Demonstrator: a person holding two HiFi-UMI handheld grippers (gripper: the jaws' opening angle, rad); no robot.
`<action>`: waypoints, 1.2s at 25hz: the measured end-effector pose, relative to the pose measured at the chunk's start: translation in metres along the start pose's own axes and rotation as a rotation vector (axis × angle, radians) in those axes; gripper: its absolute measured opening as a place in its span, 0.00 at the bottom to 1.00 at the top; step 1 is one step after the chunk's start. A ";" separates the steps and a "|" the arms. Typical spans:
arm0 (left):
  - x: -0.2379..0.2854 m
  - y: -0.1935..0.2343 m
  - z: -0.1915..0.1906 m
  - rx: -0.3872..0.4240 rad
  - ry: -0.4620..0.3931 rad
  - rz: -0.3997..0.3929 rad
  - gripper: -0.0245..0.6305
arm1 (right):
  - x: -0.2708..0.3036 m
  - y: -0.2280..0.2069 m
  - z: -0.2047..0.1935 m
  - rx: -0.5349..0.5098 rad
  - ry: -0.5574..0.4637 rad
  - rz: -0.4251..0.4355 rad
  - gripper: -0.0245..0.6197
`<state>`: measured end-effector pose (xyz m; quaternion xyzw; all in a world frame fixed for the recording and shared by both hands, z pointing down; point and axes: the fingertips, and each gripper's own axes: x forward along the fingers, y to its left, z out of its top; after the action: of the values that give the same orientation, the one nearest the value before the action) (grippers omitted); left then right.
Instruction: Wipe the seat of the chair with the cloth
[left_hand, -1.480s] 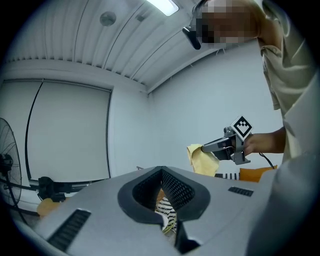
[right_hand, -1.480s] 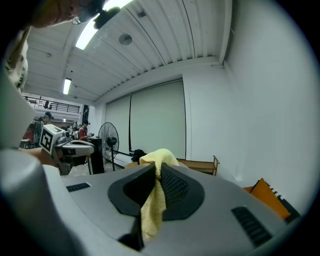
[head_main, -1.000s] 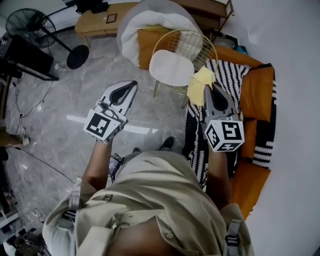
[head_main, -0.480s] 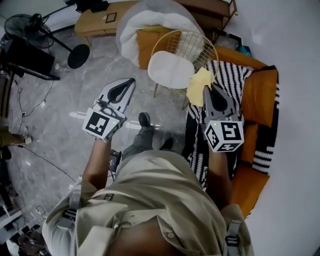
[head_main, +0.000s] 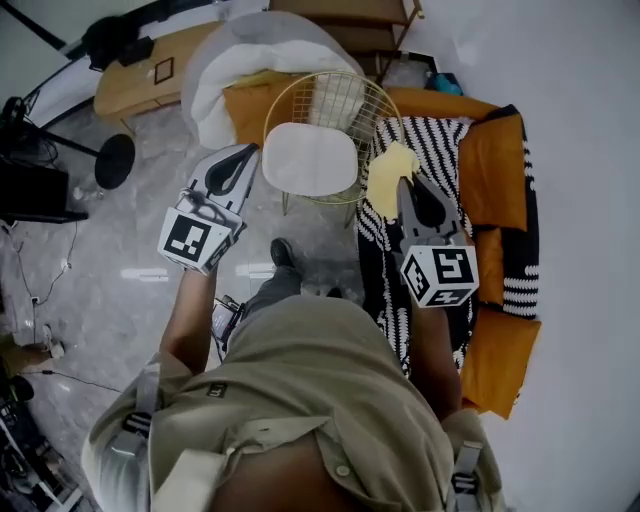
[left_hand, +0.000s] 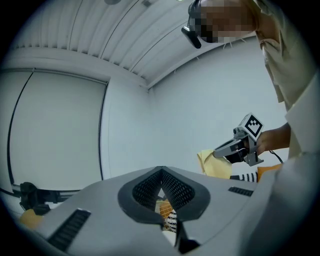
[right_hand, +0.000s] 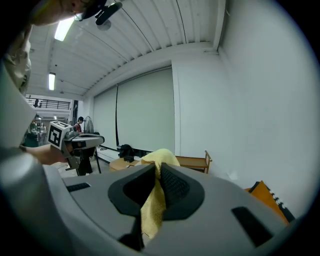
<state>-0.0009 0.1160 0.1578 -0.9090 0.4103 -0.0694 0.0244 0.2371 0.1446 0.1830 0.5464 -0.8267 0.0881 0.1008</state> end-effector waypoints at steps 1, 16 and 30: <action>0.006 0.010 0.000 -0.005 -0.007 -0.012 0.06 | 0.009 0.000 0.002 0.003 0.002 -0.014 0.11; 0.039 0.136 -0.024 -0.061 -0.097 -0.053 0.06 | 0.122 0.031 0.015 0.000 0.057 -0.085 0.11; 0.057 0.186 -0.088 -0.104 0.066 0.055 0.06 | 0.240 0.005 -0.034 0.059 0.148 -0.008 0.11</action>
<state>-0.1143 -0.0487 0.2318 -0.8946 0.4387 -0.0774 -0.0347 0.1432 -0.0573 0.2789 0.5445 -0.8119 0.1523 0.1456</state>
